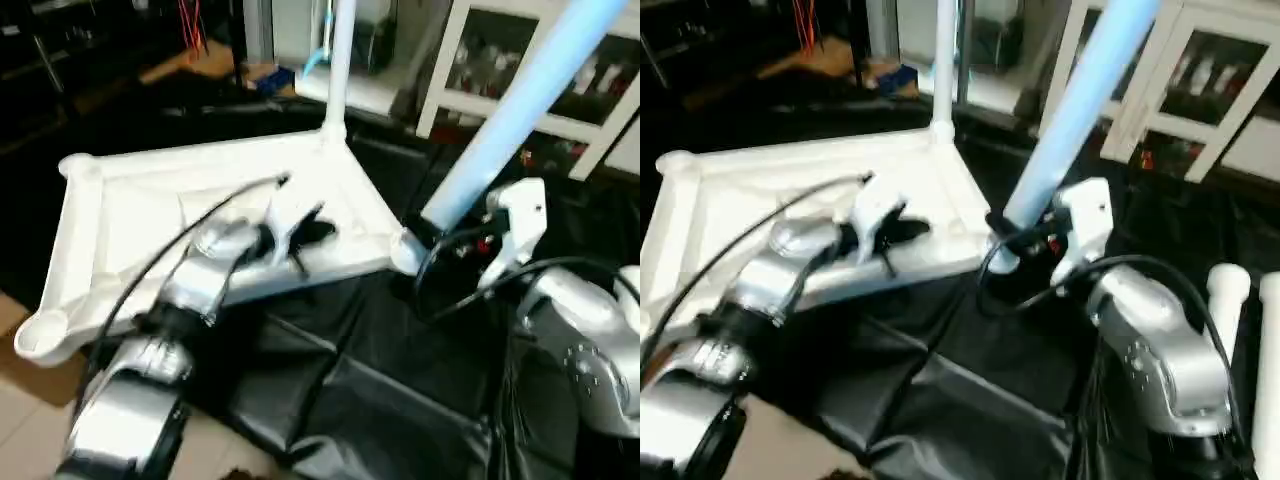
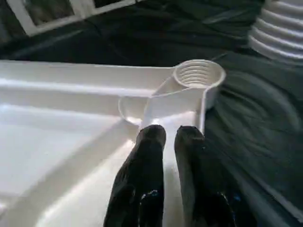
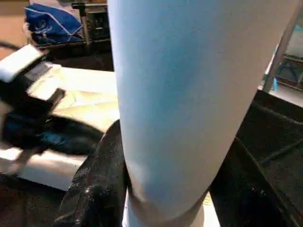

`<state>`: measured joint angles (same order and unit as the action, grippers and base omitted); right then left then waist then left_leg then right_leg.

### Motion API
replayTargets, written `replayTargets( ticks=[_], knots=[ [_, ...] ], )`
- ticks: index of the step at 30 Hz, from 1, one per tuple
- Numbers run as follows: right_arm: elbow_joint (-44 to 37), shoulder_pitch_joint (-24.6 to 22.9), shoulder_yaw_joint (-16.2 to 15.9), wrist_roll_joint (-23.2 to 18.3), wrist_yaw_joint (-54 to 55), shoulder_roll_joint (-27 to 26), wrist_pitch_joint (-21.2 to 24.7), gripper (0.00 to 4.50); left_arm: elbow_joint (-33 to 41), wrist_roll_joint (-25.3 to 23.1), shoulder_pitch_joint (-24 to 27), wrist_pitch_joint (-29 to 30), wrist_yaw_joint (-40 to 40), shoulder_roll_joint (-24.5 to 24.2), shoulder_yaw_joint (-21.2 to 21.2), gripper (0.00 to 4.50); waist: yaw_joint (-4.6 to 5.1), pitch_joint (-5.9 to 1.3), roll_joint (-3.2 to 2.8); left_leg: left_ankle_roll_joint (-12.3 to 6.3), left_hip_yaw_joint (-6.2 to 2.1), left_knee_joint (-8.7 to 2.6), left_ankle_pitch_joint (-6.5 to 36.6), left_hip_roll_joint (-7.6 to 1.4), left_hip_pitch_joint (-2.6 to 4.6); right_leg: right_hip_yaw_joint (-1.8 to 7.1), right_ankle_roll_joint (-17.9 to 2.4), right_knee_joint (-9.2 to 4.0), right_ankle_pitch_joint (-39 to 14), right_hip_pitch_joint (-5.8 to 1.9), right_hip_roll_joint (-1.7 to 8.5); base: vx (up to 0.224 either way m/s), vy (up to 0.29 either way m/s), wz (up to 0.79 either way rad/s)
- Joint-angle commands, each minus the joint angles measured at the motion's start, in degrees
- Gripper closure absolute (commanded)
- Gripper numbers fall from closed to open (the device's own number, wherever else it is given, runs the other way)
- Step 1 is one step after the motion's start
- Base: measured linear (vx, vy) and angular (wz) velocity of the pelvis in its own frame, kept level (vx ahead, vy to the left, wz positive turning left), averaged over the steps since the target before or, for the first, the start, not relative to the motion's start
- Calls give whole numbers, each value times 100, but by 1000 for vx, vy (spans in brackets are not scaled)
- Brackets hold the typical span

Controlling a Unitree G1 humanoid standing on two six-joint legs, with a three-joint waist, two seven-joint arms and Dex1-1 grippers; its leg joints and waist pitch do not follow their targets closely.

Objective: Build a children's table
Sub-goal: Rotate table base

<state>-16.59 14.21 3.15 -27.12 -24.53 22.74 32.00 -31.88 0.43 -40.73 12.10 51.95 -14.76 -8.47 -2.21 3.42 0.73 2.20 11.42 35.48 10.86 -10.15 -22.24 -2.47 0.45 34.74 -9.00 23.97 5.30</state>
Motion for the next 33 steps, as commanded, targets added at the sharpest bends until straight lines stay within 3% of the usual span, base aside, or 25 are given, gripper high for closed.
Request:
replayTargets(
  ticks=[1,2,5,10,12,14,15,17,18,19,20,22,23,25,26,27,28,31,32,33],
  knots=[
    [123,142,203,2,76,23,-38,264,447,96,71,600,51,-26,-44,352,3,-394,64,-96,-128,-494,1308,-287,150,195,-1217,-404,-1591,-231,290,0,0,0],
    [144,150,203,12,81,24,-44,264,448,82,93,650,35,-12,-78,349,16,-390,96,-85,-119,-490,1344,-283,151,194,-1182,-417,-1683,-224,284,0,0,0],
    [233,195,202,71,87,20,-61,264,384,103,150,759,-148,226,-150,314,21,-375,109,-28,-131,-496,1414,-264,128,203,-989,-461,-2024,-228,286,0,0,0],
    [283,227,213,134,103,44,-55,264,-169,-85,-51,367,-535,642,-181,269,8,-407,143,-108,-133,-476,1213,-250,103,203,-980,-454,-1632,-265,278,0,0,0],
    [260,198,219,161,120,73,-49,264,-451,-187,-176,212,-757,761,-240,251,22,-409,78,-150,-134,-468,1119,-242,97,204,-1009,-444,-1442,-266,267,0,0,0],
    [194,146,248,158,141,98,-25,264,-794,-353,-321,139,-1011,822,-341,230,37,-425,120,-187,-136,-459,1083,-244,92,200,-1030,-431,-1321,-289,268,0,0,0],
    [173,130,260,158,144,103,-16,264,-904,-423,-361,130,-1101,820,-378,230,40,-426,67,-199,-129,-451,1109,-239,118,203,-1050,-444,-1288,-268,255,0,0,0],
    [139,105,281,158,149,111,-2,264,-1080,-537,-425,120,-1255,816,-439,222,39,-427,95,-229,-137,-453,1090,-238,95,198,-1062,-435,-1260,-296,257,0,0,0],
    [85,62,305,151,153,124,20,264,-1277,-636,-462,64,-1327,796,-510,222,26,-430,-6,-217,-150,-453,1064,-241,109,200,-1105,-420,-1215,-294,267,0,0,0],
    [50,33,319,147,156,132,34,264,-1383,-688,-477,16,-1357,786,-547,218,57,-420,-4,-205,-133,-456,1172,-234,129,194,-1092,-470,-1214,-271,228,0,0,0],
    [11,0,334,140,160,140,48,264,-1500,-715,-489,-24,-1339,785,-570,218,58,-428,21,-202,-145,-458,1182,-233,115,189,-1113,-450,-1187,-301,235,0,0,0],
    [-51,-72,373,136,176,161,68,264,-1713,-594,-493,29,-1090,850,-538,217,41,-410,15,-179,-143,-475,1326,-240,130,190,-1138,-473,-1428,-290,257,0,0,0],
    [-73,-98,390,137,192,168,71,264,-1786,-547,-493,39,-988,882,-522,217,29,-411,-127,-136,-156,-475,1388,-238,152,192,-1150,-474,-1477,-278,261,0,0,0],
    [-96,-125,407,136,209,176,72,264,-1868,-495,-503,54,-884,922,-495,217,67,-415,-24,-132,-147,-480,1492,-230,137,184,-1110,-507,-1588,-292,248,0,0,0],
    [-123,-156,432,134,233,185,73,264,-1954,-458,-532,43,-898,985,-450,217,59,-422,-29,-128,-146,-478,1491,-238,143,191,-1116,-499,-1613,-291,262,0,0,0],
    [-123,-156,432,134,233,185,73,264,-1954,-458,-532,43,-898,985,-450,217,68,-406,-107,-132,-148,-486,1546,-235,154,186,-1126,-532,-1678,-267,249,0,0,0],
    [-149,-180,450,133,255,193,74,264,-2121,-477,-607,-85,-961,1031,-451,217,76,-419,-84,-136,-153,-480,1575,-227,142,180,-1107,-527,-1730,-286,252,0,0,0],
    [-214,-225,481,119,281,204,89,264,-2244,-324,-727,-167,-924,1142,-306,217,65,-420,-98,-160,-150,-478,1562,-224,140,179,-1040,-552,-1860,-281,259,0,0,0],
    [-227,-236,493,120,285,211,95,264,-2282,-287,-778,-167,-933,1168,-268,217,53,-423,-183,-137,-166,-483,1560,-231,149,178,-1056,-542,-1831,-281,267,0,0,0],
    [-236,-243,501,121,287,216,100,264,-2314,-307,-812,-195,-918,1167,-290,217,72,-429,-143,-132,-164,-491,1579,-236,149,171,-1065,-546,-1743,-278,248,0,0,0]
  ],
)
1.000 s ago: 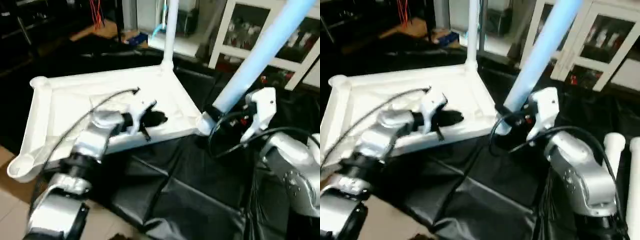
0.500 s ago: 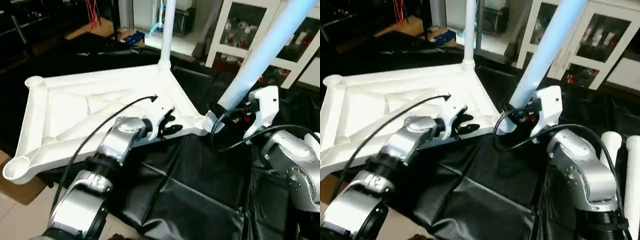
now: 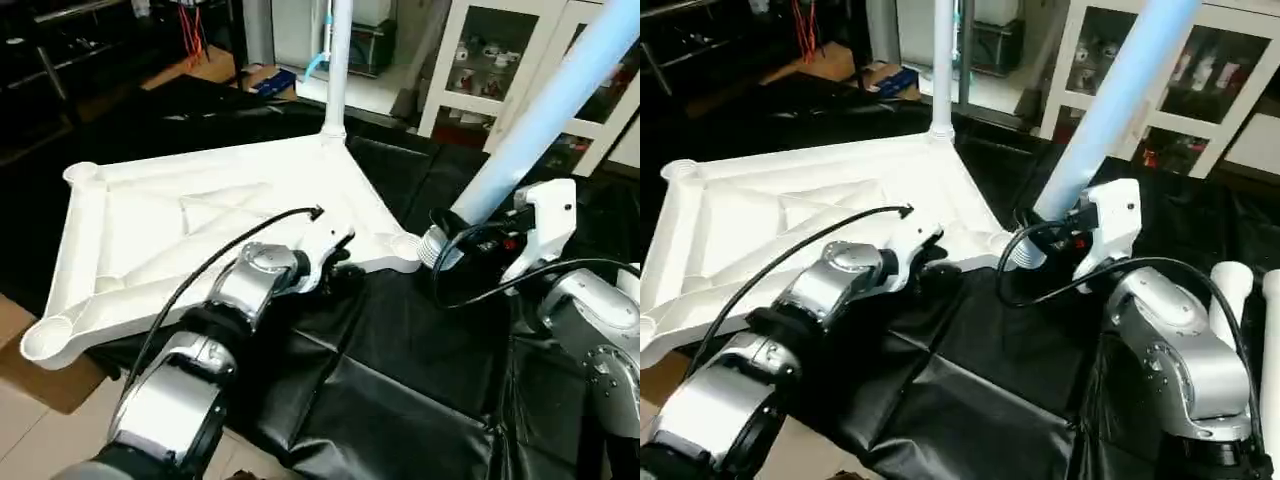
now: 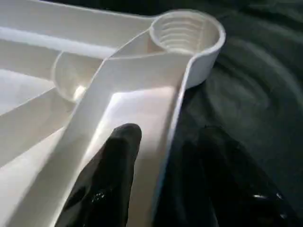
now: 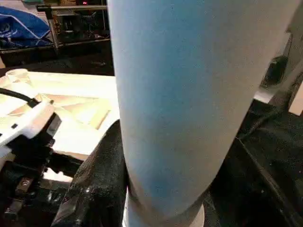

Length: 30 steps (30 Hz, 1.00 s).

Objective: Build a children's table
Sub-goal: Rotate table base

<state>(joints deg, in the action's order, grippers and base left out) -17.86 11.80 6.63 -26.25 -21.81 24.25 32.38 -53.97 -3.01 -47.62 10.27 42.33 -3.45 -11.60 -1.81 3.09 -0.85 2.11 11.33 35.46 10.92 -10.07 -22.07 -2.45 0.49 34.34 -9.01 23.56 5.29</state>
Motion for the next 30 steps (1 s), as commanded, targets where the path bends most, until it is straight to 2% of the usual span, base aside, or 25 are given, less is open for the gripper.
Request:
replayTargets(
  ticks=[1,2,3,4,9,11,15,16,20,26,30],
  knots=[
    [-111,-5,159,34,14,69,66,264,-150,-32,-144,-69,76,19,-50,217,38,-402,27,-135,-159,-490,1559,-241,112,167,-1085,-494,-1651,-253,249,0,0,0],
    [-114,-2,164,36,12,73,70,264,-306,-122,-175,-159,114,10,-121,246,36,-406,18,-147,-159,-489,1545,-237,116,167,-1089,-495,-1622,-251,253,0,0,0],
    [-114,-2,164,37,11,74,70,264,-324,-131,-177,-166,120,10,-128,246,37,-409,15,-164,-159,-487,1525,-236,116,169,-1096,-496,-1580,-249,252,0,0,0],
    [-114,4,159,39,9,78,69,264,-452,-259,-172,-247,210,-3,-262,246,53,-415,41,-195,-163,-487,1432,-238,89,166,-1129,-474,-1414,-279,256,0,0,0],
    [-107,26,130,36,-18,97,65,264,-522,-552,-147,-375,460,-25,-633,285,36,-411,26,-283,-146,-481,1345,-257,121,176,-1217,-481,-1353,-262,270,0,0,0],
    [-122,38,99,30,-31,108,83,264,-575,-765,-166,-433,620,-54,-869,303,15,-389,22,-261,-135,-491,1466,-262,152,180,-1209,-510,-1538,-240,271,0,0,0],
    [-126,54,93,23,-24,114,90,264,-665,-869,-215,-527,728,-66,-980,321,8,-374,4,-138,-138,-513,1731,-264,196,181,-1085,-554,-2000,-203,272,0,0,0],
    [-119,56,96,23,-30,113,80,264,-695,-889,-219,-609,763,-69,-1000,331,9,-371,17,-102,-152,-523,1812,-270,198,183,-1046,-566,-2128,-199,282,0,0,0],
    [-107,71,116,15,-34,107,57,264,-715,-937,-182,-1010,932,-123,-1060,349,11,-378,9,-94,-158,-538,1771,-268,172,187,-1040,-555,-1994,-215,285,0,0,0],
    [-181,26,153,-158,-121,85,119,264,-424,-1121,67,-1483,1532,-584,-1360,370,12,-392,5,-116,-168,-553,1670,-279,144,194,-1032,-520,-1855,-230,301,0,0,0],
    [-307,-192,77,-343,-329,52,185,264,8,-1128,361,-1528,1923,-1120,-1359,376,23,-405,2,-166,-152,-550,1505,-290,132,202,-1167,-475,-1513,-255,307,0,0,0]
  ],
)
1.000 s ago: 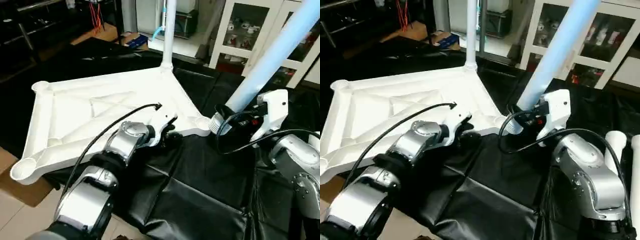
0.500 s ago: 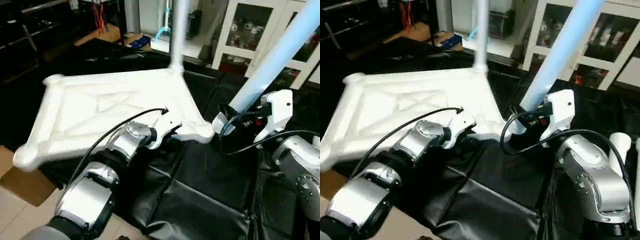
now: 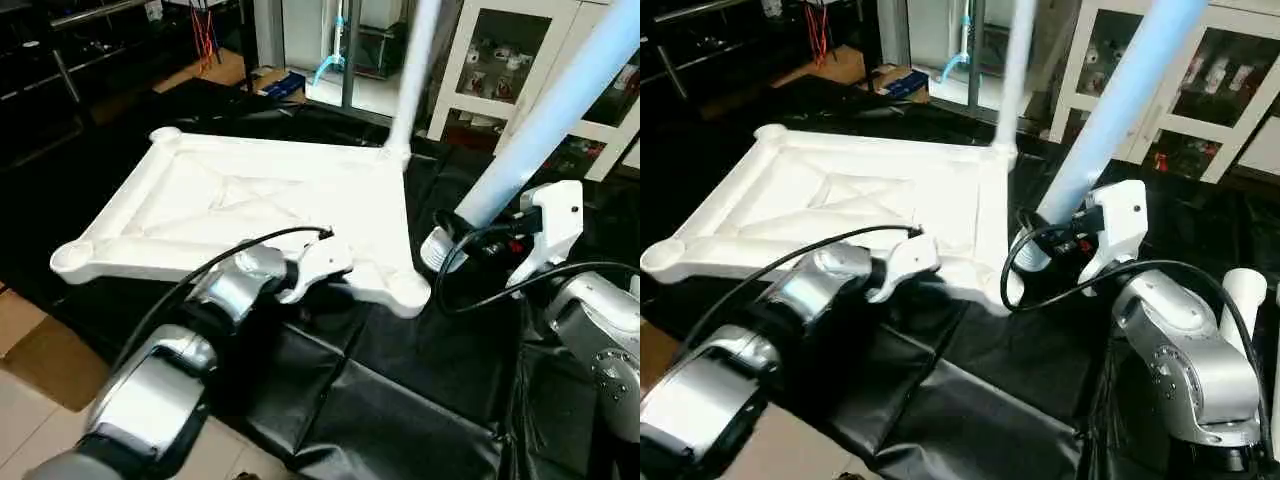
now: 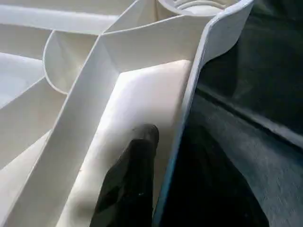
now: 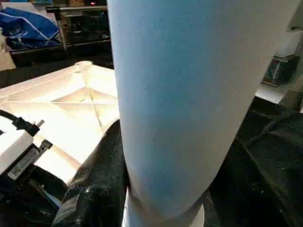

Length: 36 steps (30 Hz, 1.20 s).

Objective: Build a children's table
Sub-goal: Rotate table base

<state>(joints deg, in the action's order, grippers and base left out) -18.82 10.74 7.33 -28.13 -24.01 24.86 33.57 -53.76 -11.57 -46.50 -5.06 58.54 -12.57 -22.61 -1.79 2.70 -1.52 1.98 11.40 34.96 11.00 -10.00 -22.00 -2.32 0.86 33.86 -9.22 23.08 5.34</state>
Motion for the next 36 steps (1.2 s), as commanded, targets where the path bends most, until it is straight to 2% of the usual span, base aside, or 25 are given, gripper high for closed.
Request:
replayTargets(
  ticks=[1,2,4,7,10,13,14,15,17,19,20,21,23,24,26,30,31,32,36],
  knots=[
    [-240,-148,-34,-187,-151,-33,66,264,138,-274,344,3,401,-359,-254,377,20,-369,64,-168,-161,-502,1444,-302,119,191,-1219,-415,-1416,-219,307,0,0,0],
    [-258,-197,-73,-211,-184,-57,60,264,245,-277,420,-2,467,-478,-243,377,16,-372,102,-231,-152,-495,1303,-300,106,194,-1245,-388,-1268,-221,305,0,0,0],
    [-277,-254,-130,-253,-229,-102,49,264,435,-260,541,71,469,-625,-212,377,59,-366,101,-239,-152,-507,1265,-296,94,187,-1273,-379,-1288,-226,298,0,0,0],
    [-287,-300,-174,-302,-302,-120,47,264,713,-211,730,59,571,-821,-192,384,127,-350,123,-199,-147,-511,1384,-292,99,194,-1263,-401,-1532,-214,297,0,0,0],
    [-284,-326,-175,-326,-365,-104,66,264,1060,-169,914,-36,667,-1016,-193,403,190,-338,120,-166,-156,-525,1564,-303,109,197,-1222,-425,-1778,-191,297,0,0,0],
    [-261,-337,-159,-373,-411,-115,64,264,1291,-97,995,-233,630,-1055,-121,414,248,-333,144,-143,-155,-526,1646,-297,102,201,-1147,-437,-1964,-179,291,0,0,0],
    [-253,-343,-154,-390,-418,-125,57,264,1347,-38,1009,-206,661,-1043,-84,414,249,-332,135,-138,-155,-524,1657,-297,110,202,-1148,-438,-1993,-174,294,0,0,0],
    [-258,-370,-153,-417,-428,-156,44,264,1496,72,1055,-84,770,-1049,-35,385,250,-329,134,-127,-148,-520,1689,-296,123,206,-1145,-447,-2055,-157,296,0,0,0],
    [-249,-436,-198,-419,-455,-250,-24,264,1920,228,1183,126,979,-1161,31,360,248,-336,135,-117,-159,-527,1633,-307,110,208,-1143,-427,-2023,-166,303,0,0,0],
    [-220,-476,-237,-403,-480,-296,-61,264,2138,307,1264,174,1050,-1202,63,355,245,-349,165,-140,-144,-520,1560,-309,122,205,-1184,-408,-1863,-149,287,0,0,0],
    [-204,-484,-254,-402,-483,-305,-75,264,2241,345,1305,214,1086,-1217,72,339,246,-359,155,-157,-143,-513,1476,-304,112,206,-1206,-390,-1742,-156,283,0,0,0],
    [-200,-493,-276,-404,-487,-308,-77,264,2328,354,1334,185,1049,-1219,82,339,242,-360,171,-210,-131,-508,1318,-309,107,205,-1250,-378,-1497,-153,272,0,0,0],
    [-164,-445,-315,-408,-492,-309,-61,264,2463,372,1341,204,1024,-1211,87,315,222,-358,153,-237,-128,-505,1250,-311,116,202,-1289,-360,-1340,-156,269,0,0,0],
    [-131,-399,-335,-407,-500,-305,-51,264,2508,377,1326,221,1012,-1198,81,312,213,-353,195,-246,-121,-504,1230,-310,108,205,-1298,-353,-1324,-164,273,0,0,0],
    [-126,-387,-340,-408,-504,-301,-42,264,2515,375,1324,227,992,-1178,73,312,186,-357,178,-218,-113,-496,1190,-313,132,210,-1313,-344,-1268,-154,274,0,0,0],
    [-201,-386,-378,-418,-520,-274,35,264,2401,302,1286,131,785,-1028,57,312,145,-353,226,-204,-106,-492,1124,-312,133,214,-1308,-329,-1149,-167,273,0,0,0],
    [-218,-401,-388,-406,-529,-275,46,264,2419,263,1296,120,738,-1004,20,312,132,-353,252,-232,-96,-484,1097,-311,139,217,-1313,-330,-1113,-164,273,0,0,0],
    [-248,-429,-390,-402,-531,-278,53,264,2456,236,1316,134,687,-982,-7,312,117,-355,236,-243,-97,-478,1066,-308,135,221,-1310,-325,-1109,-173,282,0,0,0],
    [-327,-490,-386,-417,-539,-285,81,264,2598,239,1364,238,648,-915,-2,312,111,-350,244,-228,-101,-480,1083,-313,130,219,-1284,-331,-1166,-179,281,0,0,0]
  ],
)
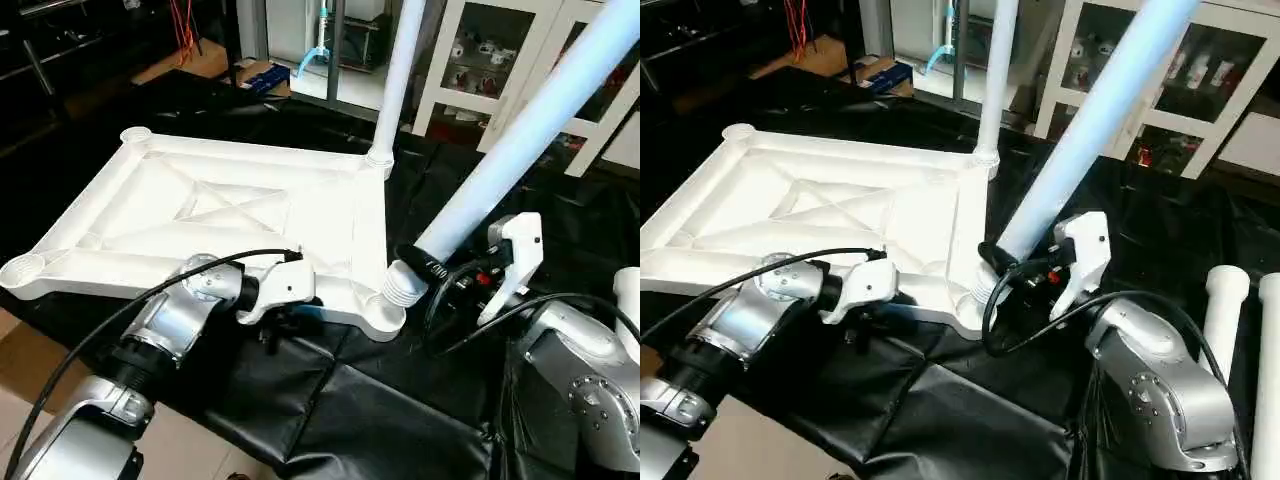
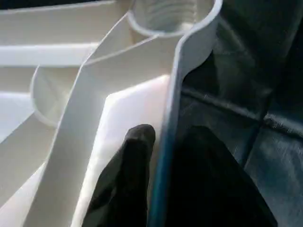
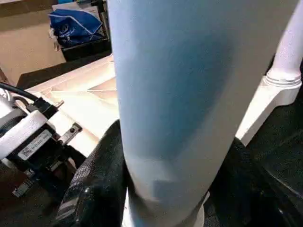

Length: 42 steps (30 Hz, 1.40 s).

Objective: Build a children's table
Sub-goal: Rotate table base

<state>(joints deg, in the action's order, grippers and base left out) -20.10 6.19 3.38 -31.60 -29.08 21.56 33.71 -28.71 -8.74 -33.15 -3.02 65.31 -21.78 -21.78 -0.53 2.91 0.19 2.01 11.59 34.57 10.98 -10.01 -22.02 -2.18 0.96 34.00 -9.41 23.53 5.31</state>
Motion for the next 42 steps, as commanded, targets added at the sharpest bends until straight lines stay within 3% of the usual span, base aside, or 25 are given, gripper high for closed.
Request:
replayTargets(
  ticks=[1,8,10,15,17,20,22,28,32,33,34,39,42],
  knots=[
    [-212,-52,4,-73,-33,48,66,264,104,-54,28,26,-30,6,-89,312,-9,-374,66,-222,-123,-438,1091,-303,126,204,-1277,-349,-1170,-225,276,0,0,0],
    [-237,-193,-49,-43,-59,87,100,264,-98,-177,-111,27,138,-71,-226,312,-1,-384,33,-209,-137,-437,1077,-301,126,198,-1298,-336,-1054,-233,264,0,0,0],
    [-241,-182,-46,-48,-48,82,109,264,-160,-217,-122,4,140,-105,-251,312,1,-380,46,-235,-129,-433,1075,-296,126,199,-1331,-339,-986,-235,264,0,0,0],
    [-238,-152,-44,-89,-85,81,128,264,-506,-145,-173,-25,126,-106,-172,312,9,-369,50,-151,-135,-440,1300,-289,134,200,-1262,-372,-1382,-227,274,0,0,0],
    [-208,-134,-68,-119,-168,106,136,264,-661,70,-213,29,167,23,-24,340,10,-365,74,-129,-127,-436,1364,-282,137,201,-1245,-390,-1516,-218,276,0,0,0],
    [-130,-76,-75,-284,-364,145,221,264,-859,243,-318,91,244,135,64,350,0,-363,64,-119,-139,-437,1441,-289,146,198,-1197,-408,-1704,-212,282,0,0,0],
    [-9,-20,-105,-371,-510,192,304,264,-969,309,-386,138,303,185,117,382,9,-363,67,-136,-145,-441,1422,-288,134,193,-1188,-407,-1695,-219,278,0,0,0],
    [646,289,-201,-234,-684,182,255,264,-1234,234,-524,53,359,203,22,422,23,-394,70,-183,-150,-419,1187,-289,113,185,-1337,-355,-1301,-239,290,0,0,0],
    [1366,739,27,-406,-478,-74,496,264,-1129,83,-402,26,508,173,-185,440,48,-407,104,-290,-132,-395,1006,-285,110,180,-1472,-332,-1080,-247,289,0,0,0],
    [1377,746,31,-412,-474,-76,505,264,-1125,79,-399,26,512,171,-191,445,38,-403,85,-307,-131,-395,969,-292,119,184,-1485,-329,-1080,-257,294,0,0,0],
    [1562,883,132,-538,-401,-103,684,264,-1080,15,-365,28,550,156,-266,448,30,-403,117,-325,-121,-393,910,-296,125,185,-1485,-327,-1033,-255,285,0,0,0],
    [2033,1289,580,-1176,-366,-161,1312,265,-1163,-69,-394,23,513,192,-301,450,17,-421,128,-399,-109,-372,744,-290,136,179,-1544,-296,-925,-264,289,0,0,0],
    [2244,1404,710,-1311,-414,-130,1574,265,-1185,-44,-418,49,540,194,-300,450,10,-419,137,-372,-106,-381,745,-295,137,175,-1527,-301,-936,-260,282,0,0,0]
  ],
)
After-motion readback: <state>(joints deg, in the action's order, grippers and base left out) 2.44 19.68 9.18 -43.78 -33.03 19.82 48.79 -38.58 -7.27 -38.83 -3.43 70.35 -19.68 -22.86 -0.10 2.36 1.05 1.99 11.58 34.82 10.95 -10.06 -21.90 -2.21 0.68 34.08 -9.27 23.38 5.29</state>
